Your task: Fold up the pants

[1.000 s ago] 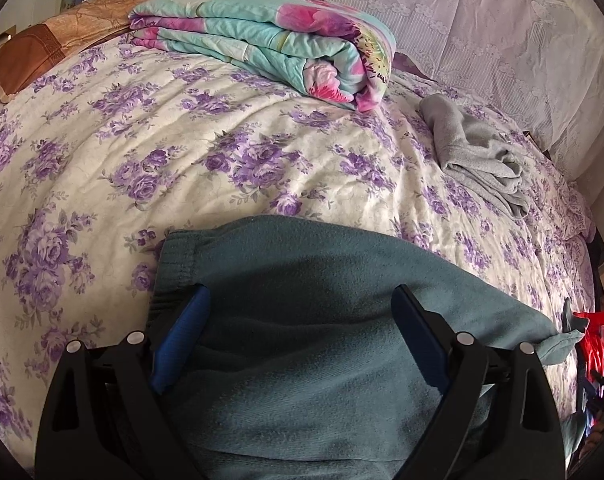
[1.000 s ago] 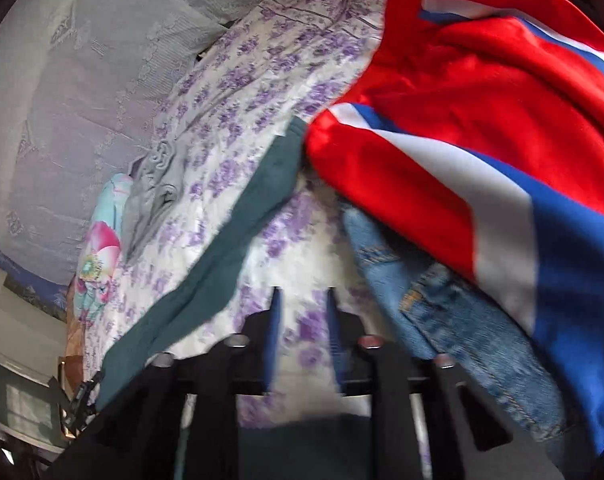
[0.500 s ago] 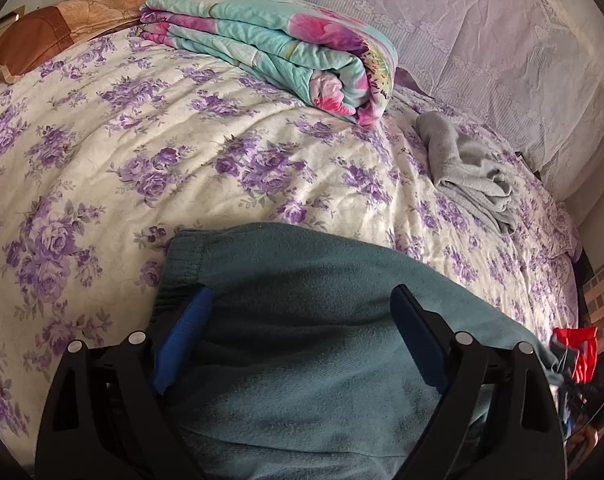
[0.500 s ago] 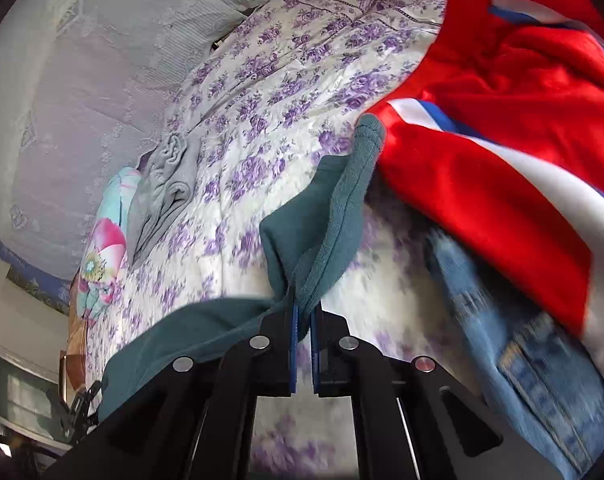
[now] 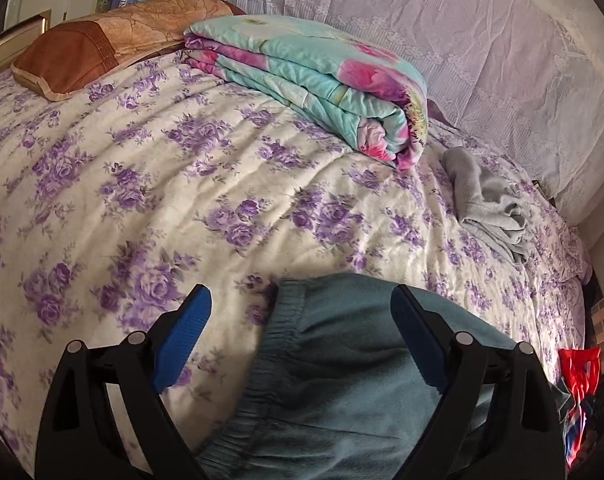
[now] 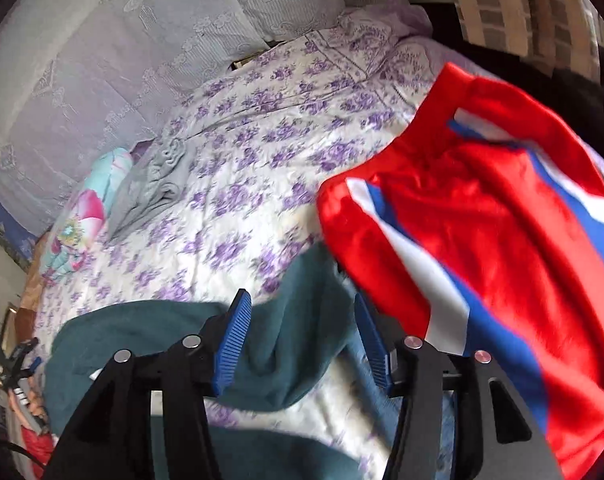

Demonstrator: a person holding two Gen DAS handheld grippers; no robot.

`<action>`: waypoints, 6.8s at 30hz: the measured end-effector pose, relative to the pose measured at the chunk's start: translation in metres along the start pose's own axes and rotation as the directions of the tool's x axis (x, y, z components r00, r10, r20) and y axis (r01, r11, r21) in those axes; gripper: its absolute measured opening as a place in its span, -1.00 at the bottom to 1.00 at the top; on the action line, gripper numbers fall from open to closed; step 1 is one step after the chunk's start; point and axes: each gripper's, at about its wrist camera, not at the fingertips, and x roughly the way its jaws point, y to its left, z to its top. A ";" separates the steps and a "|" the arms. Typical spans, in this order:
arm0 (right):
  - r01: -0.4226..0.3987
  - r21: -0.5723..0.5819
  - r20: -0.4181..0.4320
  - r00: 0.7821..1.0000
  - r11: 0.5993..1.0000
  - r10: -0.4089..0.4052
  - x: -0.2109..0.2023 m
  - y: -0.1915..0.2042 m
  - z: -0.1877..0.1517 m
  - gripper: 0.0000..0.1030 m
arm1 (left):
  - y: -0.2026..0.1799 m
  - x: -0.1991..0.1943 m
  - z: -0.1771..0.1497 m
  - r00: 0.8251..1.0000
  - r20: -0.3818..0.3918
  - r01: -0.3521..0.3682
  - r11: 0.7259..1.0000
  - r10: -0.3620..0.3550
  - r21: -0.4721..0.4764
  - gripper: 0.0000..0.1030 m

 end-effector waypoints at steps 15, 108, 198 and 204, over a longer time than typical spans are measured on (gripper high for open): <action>-0.067 0.010 -0.233 0.970 0.998 0.067 0.080 0.018 0.001 -0.59 | -0.002 0.048 0.009 0.987 -0.161 0.018 1.000 -0.017 0.005 0.72; -0.013 0.045 -0.040 0.999 0.999 0.015 -0.014 -0.026 -0.069 -0.30 | 0.019 -0.065 -0.081 0.984 -0.023 -0.172 0.978 0.176 0.120 0.38; -0.299 -0.350 -0.092 0.954 0.888 0.285 -0.043 0.069 -0.091 -0.93 | 0.063 -0.083 -0.040 0.997 -0.072 -0.014 0.998 0.010 -0.054 -0.12; -0.309 -0.328 -0.090 0.951 0.893 0.296 -0.037 0.069 -0.096 -0.93 | 0.066 -0.080 -0.067 0.982 -0.147 0.093 0.984 -0.116 -0.151 -0.10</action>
